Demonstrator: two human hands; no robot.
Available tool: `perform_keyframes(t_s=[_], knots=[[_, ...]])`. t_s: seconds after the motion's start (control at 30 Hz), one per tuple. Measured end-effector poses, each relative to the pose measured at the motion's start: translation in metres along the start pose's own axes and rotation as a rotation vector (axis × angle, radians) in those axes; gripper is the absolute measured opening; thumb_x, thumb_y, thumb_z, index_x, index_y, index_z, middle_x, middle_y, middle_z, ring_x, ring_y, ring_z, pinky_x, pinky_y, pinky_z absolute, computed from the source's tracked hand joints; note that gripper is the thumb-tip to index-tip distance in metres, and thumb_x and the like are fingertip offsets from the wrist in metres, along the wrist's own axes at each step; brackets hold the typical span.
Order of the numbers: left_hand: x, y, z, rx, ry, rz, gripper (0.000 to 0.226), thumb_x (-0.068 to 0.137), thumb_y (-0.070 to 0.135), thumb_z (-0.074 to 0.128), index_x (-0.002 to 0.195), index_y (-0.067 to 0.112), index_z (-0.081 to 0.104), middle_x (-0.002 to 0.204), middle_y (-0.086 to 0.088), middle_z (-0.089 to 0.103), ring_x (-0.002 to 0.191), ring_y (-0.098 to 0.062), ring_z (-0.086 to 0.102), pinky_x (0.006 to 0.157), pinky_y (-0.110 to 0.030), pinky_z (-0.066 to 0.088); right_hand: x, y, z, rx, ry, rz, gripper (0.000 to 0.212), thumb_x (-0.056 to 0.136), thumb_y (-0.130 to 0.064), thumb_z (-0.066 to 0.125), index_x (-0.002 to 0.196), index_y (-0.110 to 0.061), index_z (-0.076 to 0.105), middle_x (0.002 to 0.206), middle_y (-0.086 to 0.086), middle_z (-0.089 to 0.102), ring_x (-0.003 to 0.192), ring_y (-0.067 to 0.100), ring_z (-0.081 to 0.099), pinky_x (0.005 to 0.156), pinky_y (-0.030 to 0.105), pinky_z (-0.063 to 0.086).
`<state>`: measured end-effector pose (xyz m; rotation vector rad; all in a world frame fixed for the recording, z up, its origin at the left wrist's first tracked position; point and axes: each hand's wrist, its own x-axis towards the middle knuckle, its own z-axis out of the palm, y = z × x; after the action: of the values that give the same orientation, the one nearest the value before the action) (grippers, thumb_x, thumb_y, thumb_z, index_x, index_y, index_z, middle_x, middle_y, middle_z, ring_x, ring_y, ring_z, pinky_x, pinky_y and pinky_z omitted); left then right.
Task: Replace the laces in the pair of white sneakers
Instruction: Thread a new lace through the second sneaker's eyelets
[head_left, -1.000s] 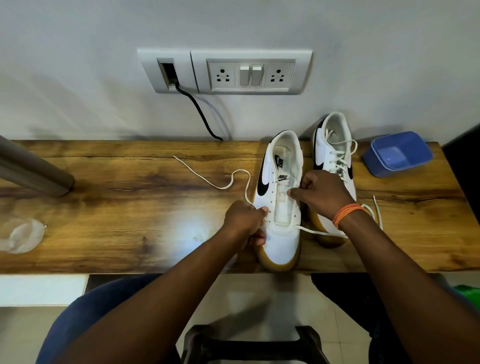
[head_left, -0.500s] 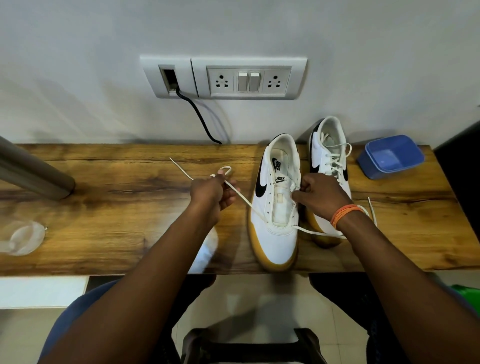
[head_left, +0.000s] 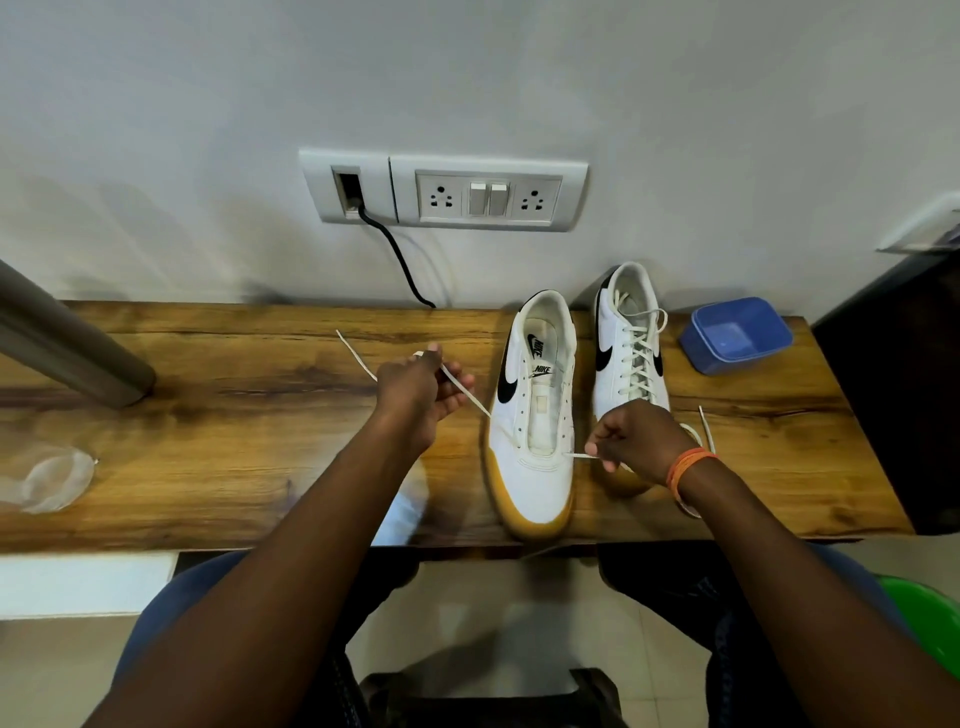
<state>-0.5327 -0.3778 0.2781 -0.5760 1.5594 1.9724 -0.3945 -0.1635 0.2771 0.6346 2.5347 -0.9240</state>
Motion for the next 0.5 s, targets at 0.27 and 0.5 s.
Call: perform_keyframes(t_s=[0.27, 0.5], knots=[[-0.016, 0.000, -0.008, 0.034, -0.035, 0.075, 0.018, 0.102, 0.022, 0.051, 0.096, 0.006, 0.056, 0.074, -0.006, 0.062, 0.065, -0.020, 0.067, 0.069, -0.039, 0.060, -0.006, -0.005, -0.003, 0.041, -0.022, -0.009, 0.025, 0.090, -0.017, 0.068, 0.065, -0.024, 0.067, 0.056, -0.006, 0.066, 0.053, -0.004, 0.057, 0.059, 0.009, 0.038], [-0.046, 0.005, -0.003, 0.060, -0.090, 0.138, 0.019, 0.102, 0.023, 0.050, 0.100, 0.005, 0.055, 0.076, -0.007, 0.063, 0.070, -0.023, 0.066, 0.074, -0.040, 0.058, -0.045, -0.012, -0.026, 0.127, -0.025, -0.029, 0.016, 0.090, -0.016, 0.068, 0.082, -0.004, 0.074, 0.062, 0.002, 0.067, 0.052, 0.000, 0.055, 0.060, 0.013, 0.043]])
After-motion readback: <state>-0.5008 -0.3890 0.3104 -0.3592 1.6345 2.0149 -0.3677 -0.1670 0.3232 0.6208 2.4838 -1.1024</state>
